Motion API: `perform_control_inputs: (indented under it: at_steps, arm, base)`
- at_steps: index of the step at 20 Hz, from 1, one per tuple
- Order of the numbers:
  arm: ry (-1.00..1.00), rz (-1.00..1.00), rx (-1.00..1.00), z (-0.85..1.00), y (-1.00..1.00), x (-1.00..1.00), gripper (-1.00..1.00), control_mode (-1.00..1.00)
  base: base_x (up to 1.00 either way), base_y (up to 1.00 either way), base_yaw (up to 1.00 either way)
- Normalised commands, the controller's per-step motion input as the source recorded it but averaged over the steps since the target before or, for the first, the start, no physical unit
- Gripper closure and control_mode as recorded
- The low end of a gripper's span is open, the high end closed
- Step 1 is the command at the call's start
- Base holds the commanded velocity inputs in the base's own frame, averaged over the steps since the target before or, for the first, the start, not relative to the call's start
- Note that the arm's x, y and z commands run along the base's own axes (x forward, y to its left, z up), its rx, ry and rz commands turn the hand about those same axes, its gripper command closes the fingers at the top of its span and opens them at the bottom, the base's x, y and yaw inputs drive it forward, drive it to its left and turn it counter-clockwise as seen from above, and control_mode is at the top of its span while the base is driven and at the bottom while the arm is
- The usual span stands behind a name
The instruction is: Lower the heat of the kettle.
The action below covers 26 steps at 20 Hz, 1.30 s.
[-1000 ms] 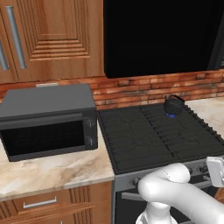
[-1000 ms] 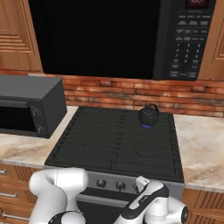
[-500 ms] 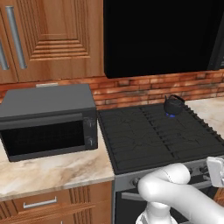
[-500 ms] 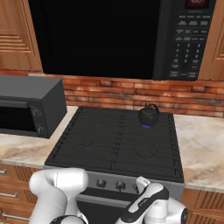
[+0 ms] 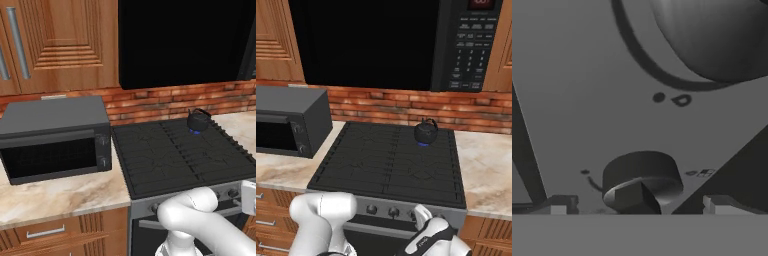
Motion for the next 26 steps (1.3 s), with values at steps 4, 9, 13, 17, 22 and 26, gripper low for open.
perform_control_inputs:
  at_steps: [4,9,13,17,22,26]
  arm:
    - [-0.07,0.00,0.07,0.00,-0.08,0.14,-1.00,-1.00]
    - [0.00,0.00,0.02,0.00,0.04,0.18,-1.00,-1.00]
    - [0.00,0.00,0.02,0.00,0.03,0.20,-1.00,-1.00]
    - [0.00,0.00,0.02,-0.04,0.00,0.15,-1.00,-1.00]
    - [-0.03,0.00,0.02,-0.25,0.08,0.07,-1.00,-1.00]
    - [-0.02,0.00,0.02,-0.27,0.18,0.15,-1.00,-1.00]
  base:
    - [0.00,0.00,0.00]
    - [0.00,0.00,0.00]
    - [0.00,0.00,0.00]
    - [0.00,0.00,0.00]
    - [0.00,0.00,0.00]
    - [0.00,0.00,0.00]
